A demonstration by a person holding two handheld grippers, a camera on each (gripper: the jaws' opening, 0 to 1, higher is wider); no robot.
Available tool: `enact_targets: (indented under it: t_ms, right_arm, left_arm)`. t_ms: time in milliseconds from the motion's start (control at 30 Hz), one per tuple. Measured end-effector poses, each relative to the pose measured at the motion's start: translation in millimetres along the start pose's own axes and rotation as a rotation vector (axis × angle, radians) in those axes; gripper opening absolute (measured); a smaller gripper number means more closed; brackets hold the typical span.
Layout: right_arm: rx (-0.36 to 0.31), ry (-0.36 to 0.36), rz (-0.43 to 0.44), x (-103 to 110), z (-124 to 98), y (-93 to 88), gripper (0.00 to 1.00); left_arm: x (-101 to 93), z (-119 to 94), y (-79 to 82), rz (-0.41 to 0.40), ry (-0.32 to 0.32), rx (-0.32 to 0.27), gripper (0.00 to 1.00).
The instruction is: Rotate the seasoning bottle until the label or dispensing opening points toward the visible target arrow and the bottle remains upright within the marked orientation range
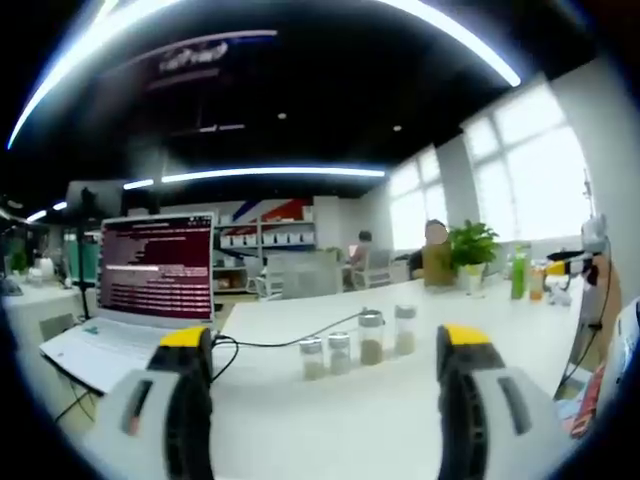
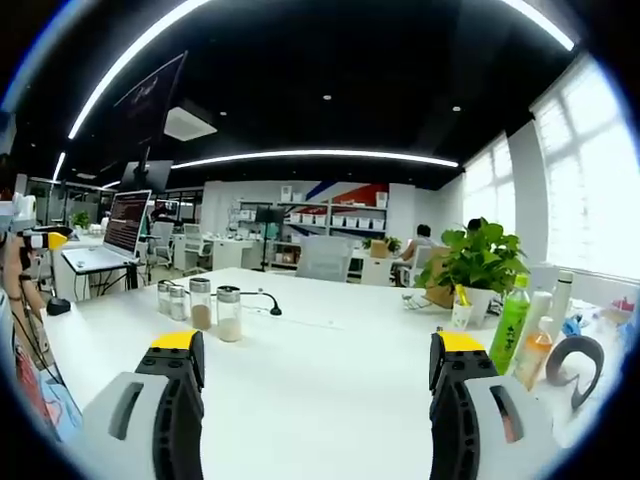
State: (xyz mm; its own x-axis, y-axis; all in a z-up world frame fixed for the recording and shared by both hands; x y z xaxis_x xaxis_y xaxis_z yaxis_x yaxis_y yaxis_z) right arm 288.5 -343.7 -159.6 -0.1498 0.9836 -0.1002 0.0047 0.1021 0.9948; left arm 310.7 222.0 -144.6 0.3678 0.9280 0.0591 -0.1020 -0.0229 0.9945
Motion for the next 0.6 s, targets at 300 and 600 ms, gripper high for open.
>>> enact_targets:
  t_ms: [300,600]
  right_arm:
    - [-0.009,-0.009,0.016,-3.1,-2.5,0.1,0.98]
    - [-0.037,0.011,0.061,-3.1,-1.0,1.5,0.98]
  left_arm:
    - [0.4,-0.3,-0.5,-0.001,-0.008,0.005,0.98]
    - [0.0,-1.2,-0.8,0.0,0.001,0.0,0.98]
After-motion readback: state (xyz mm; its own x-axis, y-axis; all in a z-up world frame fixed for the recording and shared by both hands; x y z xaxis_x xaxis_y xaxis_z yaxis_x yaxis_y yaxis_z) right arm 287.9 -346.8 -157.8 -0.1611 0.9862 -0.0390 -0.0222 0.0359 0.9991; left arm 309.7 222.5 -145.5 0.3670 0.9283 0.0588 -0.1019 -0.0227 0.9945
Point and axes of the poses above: the point that each gripper's makers call its tool centre point, and the gripper's own axes: z roughly forward along the fingers, x roughly to its left, y roughly out of its top, the point moved 10 cm from there along -z, roughly backward along the fingers
